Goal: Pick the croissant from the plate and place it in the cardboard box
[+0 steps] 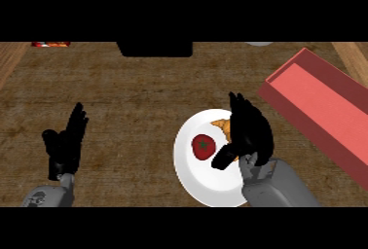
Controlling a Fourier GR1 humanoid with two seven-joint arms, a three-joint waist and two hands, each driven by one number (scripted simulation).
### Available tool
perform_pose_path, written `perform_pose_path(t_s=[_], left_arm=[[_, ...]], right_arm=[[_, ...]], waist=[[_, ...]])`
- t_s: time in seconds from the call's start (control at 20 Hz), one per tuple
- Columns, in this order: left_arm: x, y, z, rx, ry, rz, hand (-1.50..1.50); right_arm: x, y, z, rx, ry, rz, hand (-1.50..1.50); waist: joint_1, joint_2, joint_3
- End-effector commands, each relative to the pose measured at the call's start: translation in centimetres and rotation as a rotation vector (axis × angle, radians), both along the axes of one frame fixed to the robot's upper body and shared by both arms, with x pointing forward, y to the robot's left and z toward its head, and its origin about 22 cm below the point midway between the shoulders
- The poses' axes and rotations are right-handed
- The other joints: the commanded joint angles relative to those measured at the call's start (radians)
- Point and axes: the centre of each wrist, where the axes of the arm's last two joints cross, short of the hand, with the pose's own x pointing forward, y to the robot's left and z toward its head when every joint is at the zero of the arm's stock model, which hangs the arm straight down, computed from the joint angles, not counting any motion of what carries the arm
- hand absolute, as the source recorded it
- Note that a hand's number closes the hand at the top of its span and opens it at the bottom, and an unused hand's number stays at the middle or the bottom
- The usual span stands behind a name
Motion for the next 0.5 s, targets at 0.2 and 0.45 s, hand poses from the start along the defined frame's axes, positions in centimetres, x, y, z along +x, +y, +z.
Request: perform_pose_path(t_s=[0.2, 0.45], left_arm=[[-1.0, -1.4, -1.7, -0.006, 0.007, -0.023, 0.00], [-0.8, -0.5, -2.1, -0.002, -0.004, -0.015, 0.00]], right_arm=[[0.0, 1.8, -0.8, -0.093, 0.118, -0.120, -1.50], [3.1, 0.7, -0.7, -0.111, 0.142, -0.116, -1.50]], waist=[[-0.003, 0.000, 0.000], [0.002, 0.003, 0.000]])
